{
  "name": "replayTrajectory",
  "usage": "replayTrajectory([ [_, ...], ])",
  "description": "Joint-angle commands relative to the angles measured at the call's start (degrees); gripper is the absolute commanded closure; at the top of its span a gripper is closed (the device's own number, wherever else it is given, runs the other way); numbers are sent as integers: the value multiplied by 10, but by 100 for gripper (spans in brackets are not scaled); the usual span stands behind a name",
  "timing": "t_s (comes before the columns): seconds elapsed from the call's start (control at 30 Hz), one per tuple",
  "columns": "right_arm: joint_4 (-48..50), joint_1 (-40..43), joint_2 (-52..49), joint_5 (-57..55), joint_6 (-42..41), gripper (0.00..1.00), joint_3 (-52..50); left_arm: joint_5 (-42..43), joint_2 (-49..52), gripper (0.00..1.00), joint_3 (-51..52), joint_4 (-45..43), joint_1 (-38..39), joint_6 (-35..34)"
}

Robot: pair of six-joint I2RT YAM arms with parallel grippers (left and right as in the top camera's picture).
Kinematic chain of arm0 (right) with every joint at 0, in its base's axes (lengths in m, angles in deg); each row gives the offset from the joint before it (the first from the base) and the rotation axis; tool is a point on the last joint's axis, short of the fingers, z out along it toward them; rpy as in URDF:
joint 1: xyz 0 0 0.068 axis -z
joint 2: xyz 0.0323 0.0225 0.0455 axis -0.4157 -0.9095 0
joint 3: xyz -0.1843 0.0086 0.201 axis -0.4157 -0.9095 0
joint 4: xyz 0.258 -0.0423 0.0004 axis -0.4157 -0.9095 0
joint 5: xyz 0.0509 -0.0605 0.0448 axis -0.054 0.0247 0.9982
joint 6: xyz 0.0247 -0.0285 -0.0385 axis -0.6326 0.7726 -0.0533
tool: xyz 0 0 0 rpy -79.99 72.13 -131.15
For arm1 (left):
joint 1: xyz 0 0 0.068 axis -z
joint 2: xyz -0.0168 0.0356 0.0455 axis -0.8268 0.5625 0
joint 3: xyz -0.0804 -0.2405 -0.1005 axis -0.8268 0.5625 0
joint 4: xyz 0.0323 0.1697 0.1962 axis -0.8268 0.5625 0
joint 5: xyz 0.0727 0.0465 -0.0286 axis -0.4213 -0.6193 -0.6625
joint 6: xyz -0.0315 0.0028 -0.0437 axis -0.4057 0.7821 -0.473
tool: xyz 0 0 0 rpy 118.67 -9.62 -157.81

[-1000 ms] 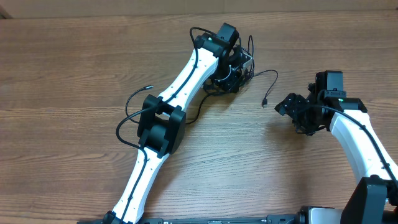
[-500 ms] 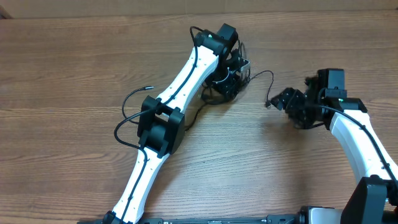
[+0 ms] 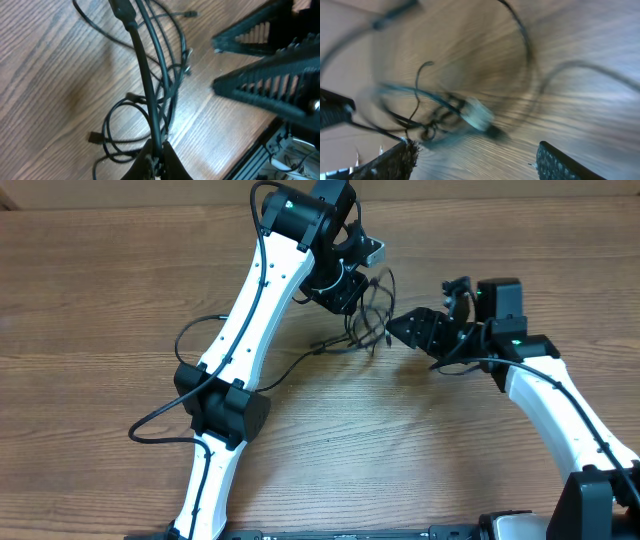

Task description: Untangle cables

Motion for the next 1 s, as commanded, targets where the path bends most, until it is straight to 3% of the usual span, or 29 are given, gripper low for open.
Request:
replayTrajectory([
  [0.0,32,-24,5,11,-26,25,5,41,-19,96,-9,2,3,10],
  [0.1,61,-33,5,3,-65,28,5,103,-32,96,-9,2,3,43],
  [0.53,13,-50,3,-74,-69,29,2,161,-90,96,-9,2,-29,59],
  [0.87,15,-64,2,-136,-66,31,2,354,-149,96,-9,0,-93,104],
  [0.97,16,-70,2,-159,-66,41,2,422,-157,96,-9,-1,-117,111],
])
